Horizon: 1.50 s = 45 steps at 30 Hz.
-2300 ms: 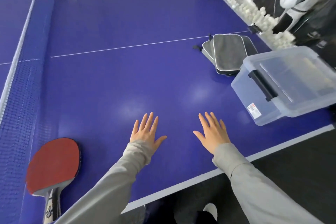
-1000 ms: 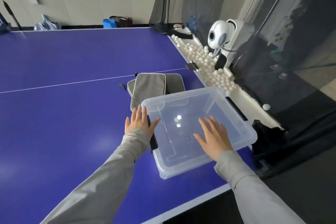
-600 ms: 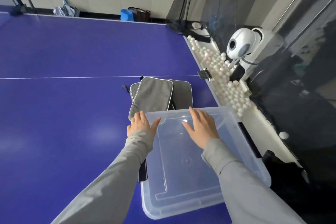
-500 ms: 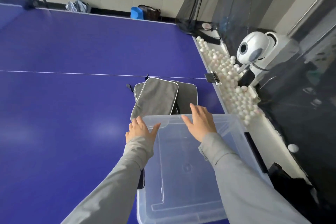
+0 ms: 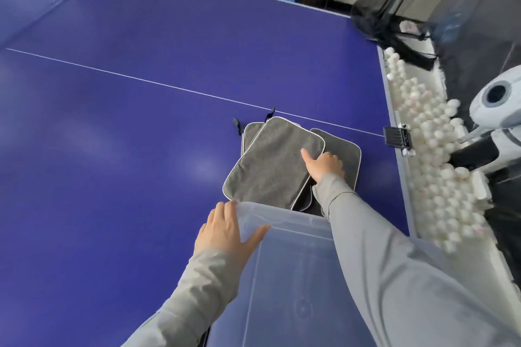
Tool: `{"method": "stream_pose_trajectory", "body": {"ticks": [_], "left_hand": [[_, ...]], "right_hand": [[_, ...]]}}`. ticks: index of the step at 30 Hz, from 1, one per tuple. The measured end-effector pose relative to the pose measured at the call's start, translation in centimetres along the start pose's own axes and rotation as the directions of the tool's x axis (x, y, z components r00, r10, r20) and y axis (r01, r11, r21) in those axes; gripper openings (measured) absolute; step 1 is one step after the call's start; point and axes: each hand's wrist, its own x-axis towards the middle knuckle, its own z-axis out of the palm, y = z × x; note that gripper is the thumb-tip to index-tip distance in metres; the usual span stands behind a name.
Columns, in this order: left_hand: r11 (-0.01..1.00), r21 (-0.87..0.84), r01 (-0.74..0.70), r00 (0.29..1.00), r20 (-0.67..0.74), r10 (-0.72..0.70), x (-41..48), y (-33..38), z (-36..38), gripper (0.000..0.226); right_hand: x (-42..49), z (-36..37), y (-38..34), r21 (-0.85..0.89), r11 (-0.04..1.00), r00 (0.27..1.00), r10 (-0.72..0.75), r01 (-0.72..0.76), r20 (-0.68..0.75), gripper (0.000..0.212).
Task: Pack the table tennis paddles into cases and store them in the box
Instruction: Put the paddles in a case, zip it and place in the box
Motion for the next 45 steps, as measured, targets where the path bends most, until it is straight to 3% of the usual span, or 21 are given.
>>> {"method": "stream_pose_trajectory", "body": {"ticks": [5,10,14,21,23,25,27,28,30,33,35,37,39,42,45], "left_hand": [[1.000,0.010,0.001,1.000,-0.009,-0.001,0.1,0.0,0.1,0.066],[1.000,0.014,0.003,1.000,-0.009,-0.002,0.0,0.2,-0.1,0.063],[0.999,0.033,0.007,1.000,-0.002,-0.007,0.1,0.2,0.0,0.064],[0.999,0.041,0.010,0.999,0.036,-0.012,0.3,0.3,-0.1,0.066],[0.994,-0.106,0.022,0.999,0.027,-0.019,0.1,0.1,-0.4,0.059],[0.875,-0.472,0.110,0.993,0.017,-0.115,0.2,-0.5,-1.5,0.043],[0.581,-0.786,0.210,0.962,0.059,-0.267,0.8,-2.0,-3.8,0.025],[0.452,-0.861,0.232,0.943,0.084,-0.323,1.4,-3.1,-5.3,0.024],[0.334,-0.919,0.210,0.939,0.094,-0.332,3.2,-6.1,-9.1,0.030],[0.343,-0.922,0.179,0.980,0.138,-0.142,6.1,-11.3,-15.6,0.041],[0.361,-0.910,0.203,0.975,0.221,0.011,7.3,-14.9,-19.6,0.045],[0.380,-0.914,0.140,0.971,0.201,0.128,7.4,-18.5,-22.6,0.041],[0.428,-0.904,0.024,0.985,0.096,0.147,6.8,-22.3,-25.0,0.029],[0.449,-0.892,-0.054,0.991,0.006,0.130,5.1,-28.9,-27.9,0.026],[0.555,-0.821,-0.136,0.986,-0.058,0.156,3.7,-34.5,-30.6,0.025]], "right_hand": [[1.7,1.8,-0.4,0.083,0.993,0.996,0.090,-0.089,-0.003,0.077],[1.4,1.9,-1.1,0.187,0.979,0.973,-0.030,0.074,-0.230,0.065],[1.0,0.2,-2.9,0.466,0.865,0.956,-0.047,0.184,-0.290,0.048],[-2.5,-4.8,-6.6,0.623,0.684,0.869,-0.032,0.380,-0.494,0.040],[-4.2,-7.0,-7.6,0.686,0.563,0.837,-0.019,0.461,-0.547,0.042],[-6.3,-9.1,-8.6,0.724,0.450,0.815,-0.017,0.523,-0.579,0.041],[-8.8,-10.4,-9.4,0.745,0.358,0.808,-0.053,0.563,-0.586,0.039],[-10.3,-10.7,-9.8,0.755,0.316,0.808,-0.078,0.575,-0.583,0.039],[-13.5,-10.0,-10.9,0.774,0.255,0.814,-0.138,0.580,-0.564,0.039],[-18.8,-6.2,-13.1,0.801,0.264,0.840,-0.249,0.537,-0.482,0.036],[-22.3,-2.6,-15.2,0.811,0.297,0.852,-0.323,0.505,-0.412,0.032],[-25.9,1.3,-17.8,0.819,0.303,0.853,-0.365,0.488,-0.373,0.027],[-29.3,5.1,-20.7,0.831,0.296,0.860,-0.366,0.471,-0.357,0.027],[-33.9,10.4,-24.6,0.812,0.393,0.885,-0.361,0.431,-0.295,0.029],[-37.9,12.5,-28.5,0.619,0.543,0.824,-0.371,0.567,-0.429,0.037]]}}
